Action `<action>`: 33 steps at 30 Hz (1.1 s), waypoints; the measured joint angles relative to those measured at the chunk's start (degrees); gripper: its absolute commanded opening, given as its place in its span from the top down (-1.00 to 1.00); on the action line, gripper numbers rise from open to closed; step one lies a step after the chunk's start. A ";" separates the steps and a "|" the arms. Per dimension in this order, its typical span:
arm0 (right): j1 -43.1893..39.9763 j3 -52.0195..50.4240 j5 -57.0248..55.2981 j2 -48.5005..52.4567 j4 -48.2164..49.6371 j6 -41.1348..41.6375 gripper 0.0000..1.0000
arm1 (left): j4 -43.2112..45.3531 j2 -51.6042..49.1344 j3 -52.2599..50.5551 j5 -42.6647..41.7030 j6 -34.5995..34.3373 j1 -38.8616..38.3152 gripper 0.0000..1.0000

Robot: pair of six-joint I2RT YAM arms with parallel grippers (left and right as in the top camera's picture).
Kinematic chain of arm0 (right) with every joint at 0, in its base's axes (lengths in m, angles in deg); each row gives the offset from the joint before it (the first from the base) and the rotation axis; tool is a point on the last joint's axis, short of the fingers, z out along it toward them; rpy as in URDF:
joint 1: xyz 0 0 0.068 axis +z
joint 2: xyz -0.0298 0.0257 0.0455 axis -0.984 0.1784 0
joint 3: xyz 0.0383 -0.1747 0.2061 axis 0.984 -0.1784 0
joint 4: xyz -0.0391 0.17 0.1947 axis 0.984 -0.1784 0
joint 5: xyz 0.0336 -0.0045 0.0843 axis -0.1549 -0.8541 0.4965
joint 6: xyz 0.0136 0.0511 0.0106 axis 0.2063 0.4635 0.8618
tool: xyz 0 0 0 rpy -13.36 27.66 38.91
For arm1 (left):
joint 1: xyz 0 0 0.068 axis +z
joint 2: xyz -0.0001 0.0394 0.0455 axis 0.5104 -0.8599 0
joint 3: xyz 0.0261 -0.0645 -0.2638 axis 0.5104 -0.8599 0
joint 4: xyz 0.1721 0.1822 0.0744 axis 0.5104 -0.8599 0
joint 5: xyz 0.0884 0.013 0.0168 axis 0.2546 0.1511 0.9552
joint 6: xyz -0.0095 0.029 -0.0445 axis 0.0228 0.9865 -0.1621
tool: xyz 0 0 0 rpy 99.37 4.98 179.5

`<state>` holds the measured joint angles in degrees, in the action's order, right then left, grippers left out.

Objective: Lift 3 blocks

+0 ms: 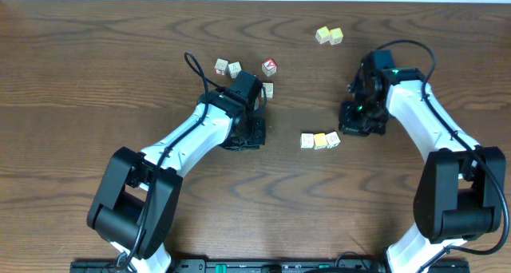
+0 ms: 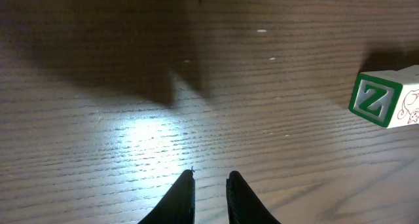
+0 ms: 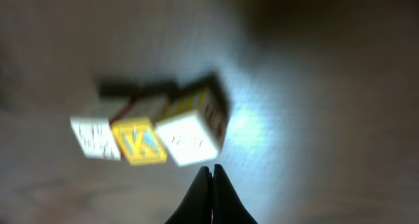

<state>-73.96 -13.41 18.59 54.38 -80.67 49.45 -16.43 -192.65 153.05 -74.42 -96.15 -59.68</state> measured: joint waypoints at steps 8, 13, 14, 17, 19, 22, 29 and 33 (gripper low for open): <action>-0.98 -0.74 -2.93 0.02 5.20 -1.07 0.98 | -0.02 0.00 0.00 0.00 0.00 0.00 0.63; -1.14 -4.52 -2.86 0.02 7.63 -1.03 0.98 | -0.20 0.00 0.00 -0.02 0.00 0.00 0.63; -1.16 -5.16 -2.67 0.02 8.26 -0.98 0.98 | -0.20 0.00 0.00 -0.02 0.00 0.00 0.63; -1.14 -7.30 -1.73 0.02 10.69 -0.98 0.98 | -0.20 0.00 0.00 -0.02 0.00 0.00 0.63; -1.16 -8.37 -0.52 0.04 12.33 -1.01 0.98 | -0.22 0.00 0.00 -0.02 0.00 0.00 0.63; -1.14 -9.33 1.20 0.04 14.03 -0.90 0.98 | -0.26 0.00 0.00 0.00 0.00 0.00 0.63; -1.14 -12.28 2.75 0.04 15.69 0.20 0.98 | -0.28 0.00 0.00 -0.02 0.00 0.00 0.63; -0.90 -12.39 2.95 0.04 15.61 2.03 0.98 | -0.28 0.00 0.00 -0.02 0.00 0.00 0.63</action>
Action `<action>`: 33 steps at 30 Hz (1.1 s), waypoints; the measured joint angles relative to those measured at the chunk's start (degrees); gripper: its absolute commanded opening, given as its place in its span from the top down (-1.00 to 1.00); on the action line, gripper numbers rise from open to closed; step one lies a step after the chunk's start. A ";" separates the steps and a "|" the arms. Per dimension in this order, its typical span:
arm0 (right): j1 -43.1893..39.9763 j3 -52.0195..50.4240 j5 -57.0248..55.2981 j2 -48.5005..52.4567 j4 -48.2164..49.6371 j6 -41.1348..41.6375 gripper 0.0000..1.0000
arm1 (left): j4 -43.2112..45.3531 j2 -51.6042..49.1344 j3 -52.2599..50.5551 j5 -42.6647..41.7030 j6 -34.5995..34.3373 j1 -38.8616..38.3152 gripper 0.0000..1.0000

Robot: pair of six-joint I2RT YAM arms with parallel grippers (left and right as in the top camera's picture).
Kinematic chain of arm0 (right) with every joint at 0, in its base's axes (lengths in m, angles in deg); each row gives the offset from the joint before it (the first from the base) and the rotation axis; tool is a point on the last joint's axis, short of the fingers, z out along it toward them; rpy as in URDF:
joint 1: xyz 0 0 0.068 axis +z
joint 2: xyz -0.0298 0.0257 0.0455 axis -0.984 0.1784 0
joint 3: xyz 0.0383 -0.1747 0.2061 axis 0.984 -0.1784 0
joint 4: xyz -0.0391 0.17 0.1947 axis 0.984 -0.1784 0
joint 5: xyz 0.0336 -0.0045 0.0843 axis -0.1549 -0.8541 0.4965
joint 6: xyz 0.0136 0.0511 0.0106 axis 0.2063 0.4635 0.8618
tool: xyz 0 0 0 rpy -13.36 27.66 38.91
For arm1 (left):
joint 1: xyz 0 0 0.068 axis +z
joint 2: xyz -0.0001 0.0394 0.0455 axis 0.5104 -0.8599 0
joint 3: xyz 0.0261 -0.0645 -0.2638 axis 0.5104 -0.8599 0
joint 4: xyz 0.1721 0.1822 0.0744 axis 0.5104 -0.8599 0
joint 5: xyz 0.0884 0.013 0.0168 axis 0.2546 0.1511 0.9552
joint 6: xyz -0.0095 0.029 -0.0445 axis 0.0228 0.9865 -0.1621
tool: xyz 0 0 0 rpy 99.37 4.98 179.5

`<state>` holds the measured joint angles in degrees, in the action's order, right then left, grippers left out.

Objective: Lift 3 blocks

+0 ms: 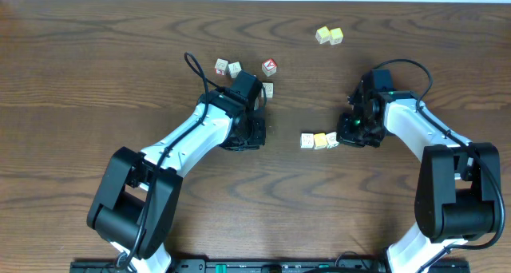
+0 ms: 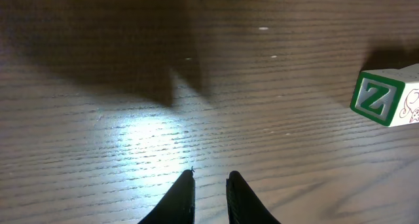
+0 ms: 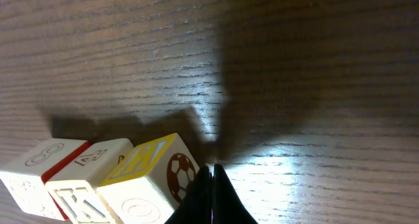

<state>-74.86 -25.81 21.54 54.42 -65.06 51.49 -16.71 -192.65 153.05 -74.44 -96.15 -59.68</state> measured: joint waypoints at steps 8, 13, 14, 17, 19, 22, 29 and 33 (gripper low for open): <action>2.05 -0.02 0.28 0.00 -0.07 2.47 0.98 | 0.00 0.00 0.00 0.00 0.00 0.00 0.63; 2.25 -0.02 0.33 0.00 0.20 3.06 0.98 | 0.00 0.00 0.00 0.00 0.00 0.00 0.63; 2.25 -0.02 0.33 0.00 0.35 3.08 0.98 | 0.00 0.00 0.00 0.02 0.00 0.00 0.63; 2.25 -0.02 0.44 0.00 0.96 3.10 0.98 | 0.00 0.00 0.00 0.00 0.00 0.00 0.63; 2.25 -0.02 0.81 0.00 1.29 3.13 0.98 | 0.00 0.00 0.00 0.00 0.00 0.00 0.63; 2.25 -0.02 1.81 0.00 1.90 3.15 0.98 | 0.00 0.00 0.00 0.00 0.00 0.00 0.63; 2.84 -0.02 2.60 0.00 2.49 3.52 0.98 | 0.00 0.00 0.00 0.00 0.00 0.00 0.63; 3.06 -0.02 2.95 0.00 2.21 4.20 0.98 | 0.00 0.00 0.00 0.00 0.00 0.00 0.63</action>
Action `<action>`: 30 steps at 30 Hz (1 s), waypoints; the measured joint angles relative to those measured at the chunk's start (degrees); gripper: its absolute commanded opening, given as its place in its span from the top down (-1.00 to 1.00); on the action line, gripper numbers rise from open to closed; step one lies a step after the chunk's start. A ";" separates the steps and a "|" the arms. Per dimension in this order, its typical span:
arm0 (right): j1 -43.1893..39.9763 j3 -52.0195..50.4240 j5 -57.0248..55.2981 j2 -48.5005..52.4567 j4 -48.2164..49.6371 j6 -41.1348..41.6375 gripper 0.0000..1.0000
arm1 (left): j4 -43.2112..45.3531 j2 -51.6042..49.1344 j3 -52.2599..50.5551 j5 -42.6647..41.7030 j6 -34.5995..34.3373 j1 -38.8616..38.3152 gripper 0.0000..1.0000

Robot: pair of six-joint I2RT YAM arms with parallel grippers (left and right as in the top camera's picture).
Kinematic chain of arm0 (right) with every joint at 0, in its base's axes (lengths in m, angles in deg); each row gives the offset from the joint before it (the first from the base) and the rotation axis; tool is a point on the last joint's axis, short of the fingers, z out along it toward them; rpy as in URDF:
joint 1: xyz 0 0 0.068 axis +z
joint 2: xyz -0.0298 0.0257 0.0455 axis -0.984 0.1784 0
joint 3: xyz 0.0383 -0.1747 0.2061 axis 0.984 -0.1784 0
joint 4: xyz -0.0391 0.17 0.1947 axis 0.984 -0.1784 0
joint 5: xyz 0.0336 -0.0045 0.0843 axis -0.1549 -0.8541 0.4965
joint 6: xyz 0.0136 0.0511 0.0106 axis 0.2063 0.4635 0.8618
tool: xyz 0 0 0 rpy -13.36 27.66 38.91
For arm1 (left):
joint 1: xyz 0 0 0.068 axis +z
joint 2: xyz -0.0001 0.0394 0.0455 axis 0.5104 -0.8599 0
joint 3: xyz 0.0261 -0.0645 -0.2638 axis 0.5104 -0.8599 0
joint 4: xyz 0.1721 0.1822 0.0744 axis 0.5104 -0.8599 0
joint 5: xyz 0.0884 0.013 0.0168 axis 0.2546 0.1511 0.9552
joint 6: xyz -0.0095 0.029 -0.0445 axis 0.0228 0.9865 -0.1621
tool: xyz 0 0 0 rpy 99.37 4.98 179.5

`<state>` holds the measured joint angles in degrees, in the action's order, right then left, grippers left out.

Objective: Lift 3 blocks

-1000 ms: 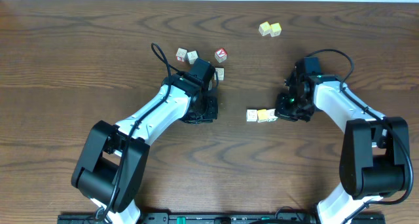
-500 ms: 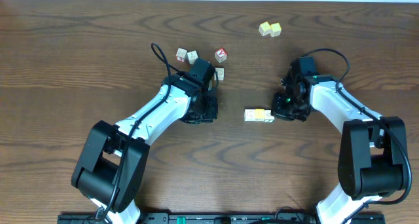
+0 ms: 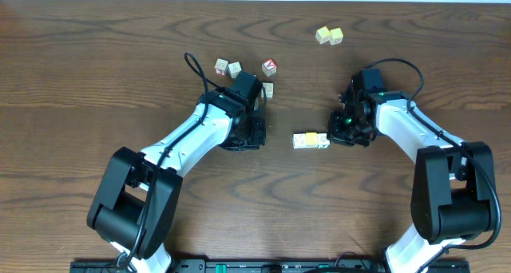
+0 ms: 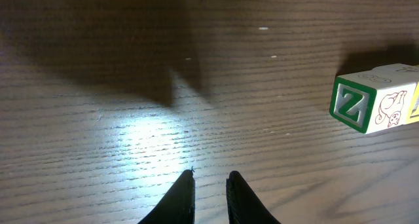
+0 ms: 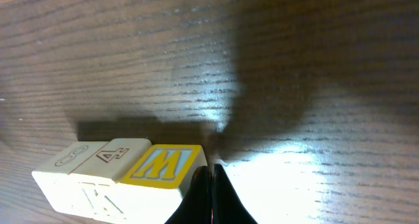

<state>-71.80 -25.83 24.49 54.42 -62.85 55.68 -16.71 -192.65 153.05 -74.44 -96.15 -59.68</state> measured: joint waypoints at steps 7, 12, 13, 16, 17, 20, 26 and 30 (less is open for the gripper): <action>0.96 0.00 0.00 0.00 -0.35 1.14 0.98 | 0.09 0.00 0.00 0.00 -0.33 -0.02 0.63; 1.64 0.00 0.02 0.00 -0.37 2.19 0.98 | 1.14 0.00 0.00 0.00 -1.81 -0.79 0.63; 1.64 0.00 0.02 0.00 -0.37 2.25 0.98 | 1.68 0.00 0.00 0.00 -2.01 -1.14 0.63; 1.70 0.00 0.02 0.00 -0.35 2.43 0.98 | 4.44 0.00 0.00 -0.02 -3.30 -2.25 0.63; 1.75 0.00 0.02 0.00 -0.35 2.47 0.98 | 4.96 0.00 0.00 -0.04 -4.13 -2.47 0.63; 2.08 0.00 0.00 0.00 -0.22 2.60 0.98 | 6.10 0.00 0.00 -0.02 -6.05 -2.73 0.63; 3.30 0.00 0.04 0.00 0.46 2.60 0.98 | 7.89 -1.20 0.00 -0.04 -7.89 -4.17 0.85; 3.30 0.00 0.02 0.00 0.98 2.60 0.98 | 9.60 -3.21 0.00 -0.46 -8.41 -5.81 0.86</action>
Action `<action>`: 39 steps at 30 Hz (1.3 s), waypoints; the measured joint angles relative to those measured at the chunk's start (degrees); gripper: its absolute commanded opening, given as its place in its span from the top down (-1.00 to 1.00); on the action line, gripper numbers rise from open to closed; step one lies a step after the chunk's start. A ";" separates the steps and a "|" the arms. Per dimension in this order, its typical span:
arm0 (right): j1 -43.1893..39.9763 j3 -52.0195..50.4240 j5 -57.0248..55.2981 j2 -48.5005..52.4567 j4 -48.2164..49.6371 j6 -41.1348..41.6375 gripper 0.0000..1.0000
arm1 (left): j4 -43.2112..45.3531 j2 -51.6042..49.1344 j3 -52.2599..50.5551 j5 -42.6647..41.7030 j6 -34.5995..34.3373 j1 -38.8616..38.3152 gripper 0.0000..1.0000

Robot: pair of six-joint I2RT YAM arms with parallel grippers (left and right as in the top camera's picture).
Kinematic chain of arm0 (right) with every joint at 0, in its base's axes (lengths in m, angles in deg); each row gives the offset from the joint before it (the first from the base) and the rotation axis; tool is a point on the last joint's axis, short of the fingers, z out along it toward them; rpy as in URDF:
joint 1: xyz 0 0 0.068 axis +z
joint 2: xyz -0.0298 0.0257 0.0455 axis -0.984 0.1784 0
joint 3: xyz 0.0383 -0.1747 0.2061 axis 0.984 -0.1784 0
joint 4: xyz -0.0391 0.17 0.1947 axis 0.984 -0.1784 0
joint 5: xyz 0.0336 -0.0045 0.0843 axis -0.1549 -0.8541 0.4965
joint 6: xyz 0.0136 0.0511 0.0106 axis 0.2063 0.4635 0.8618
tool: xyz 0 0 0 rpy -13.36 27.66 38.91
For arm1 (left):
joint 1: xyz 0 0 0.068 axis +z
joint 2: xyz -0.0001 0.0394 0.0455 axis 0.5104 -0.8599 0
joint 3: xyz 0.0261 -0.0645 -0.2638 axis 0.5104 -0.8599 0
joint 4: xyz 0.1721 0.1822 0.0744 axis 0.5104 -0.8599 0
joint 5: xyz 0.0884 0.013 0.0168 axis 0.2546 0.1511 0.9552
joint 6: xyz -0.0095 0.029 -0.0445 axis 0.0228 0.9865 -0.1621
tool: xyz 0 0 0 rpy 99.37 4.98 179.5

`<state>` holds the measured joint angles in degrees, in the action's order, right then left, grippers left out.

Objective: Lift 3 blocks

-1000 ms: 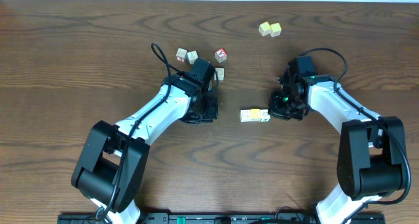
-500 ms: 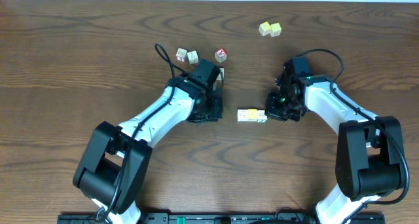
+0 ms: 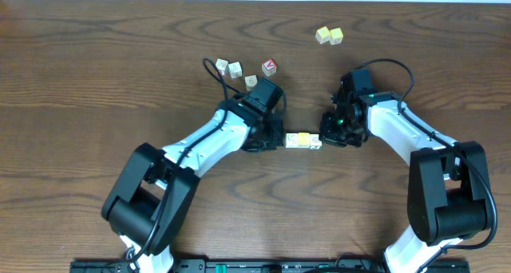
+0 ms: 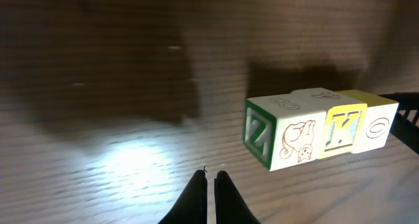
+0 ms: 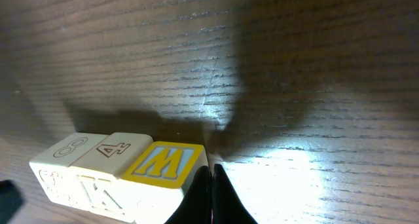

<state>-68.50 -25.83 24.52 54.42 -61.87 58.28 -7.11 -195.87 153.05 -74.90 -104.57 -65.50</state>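
Note:
Three blocks lie in a tight row on the table. In the left wrist view they are a green Z block, a yellow K block and a pale end block. My left gripper is shut and empty, low over the table just off the Z end. The right wrist view shows the yellow W face on top of the row's other end. My right gripper is shut with its tips against that block's edge. In the overhead view the left gripper and right gripper flank the row.
Several loose blocks lie behind the left arm: two pale ones, a red one and one near the arm. Two yellow blocks sit at the far side. Bare wood table surrounds them.
My left gripper has moved right, up to the Z end of the row, and its jaws have narrowed to shut. The row sits slightly further left. The loose block by the left arm has shifted.
First the right gripper, shut, stood right of the row of three blocks. Then its tips were at the row's right end. After that the row lay further left each time, with the left arm still. Now the left gripper stands at the row's other end.

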 measured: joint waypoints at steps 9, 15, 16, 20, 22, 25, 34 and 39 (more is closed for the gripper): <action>0.31 -0.02 0.02 0.00 0.13 0.00 0.98 | 2.71 -0.74 0.00 0.74 -1.90 -0.94 0.86; 0.31 -0.02 0.00 0.00 0.74 -0.02 0.98 | 3.78 -0.85 0.00 2.19 -2.34 -0.94 0.86; 0.31 -0.02 0.00 0.00 0.79 -0.02 0.98 | 3.85 -1.03 0.00 2.23 -2.36 -0.94 0.86; 0.31 -0.02 0.00 0.00 0.81 -0.02 0.98 | 4.20 -2.78 0.00 2.40 -2.56 -0.94 0.85; 0.31 -0.02 0.00 0.00 0.81 -0.02 0.98 | 4.42 -3.54 0.00 2.45 -2.62 -0.94 0.86; 0.31 -0.02 -0.04 0.00 0.55 -0.02 0.98 | 5.22 -3.85 0.00 2.62 -2.97 -0.94 0.86; 0.31 -0.02 -1.60 0.00 -0.68 -0.02 0.98 | 5.51 -3.85 0.00 2.38 -3.15 -0.94 0.86; 0.31 -0.07 -1.79 0.00 -0.70 -0.02 0.98 | 5.51 -3.85 0.00 2.36 -3.15 -0.94 0.86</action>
<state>-68.19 -25.89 22.72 54.42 -62.57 58.26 -1.61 -199.71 153.05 -72.54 -107.71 -66.44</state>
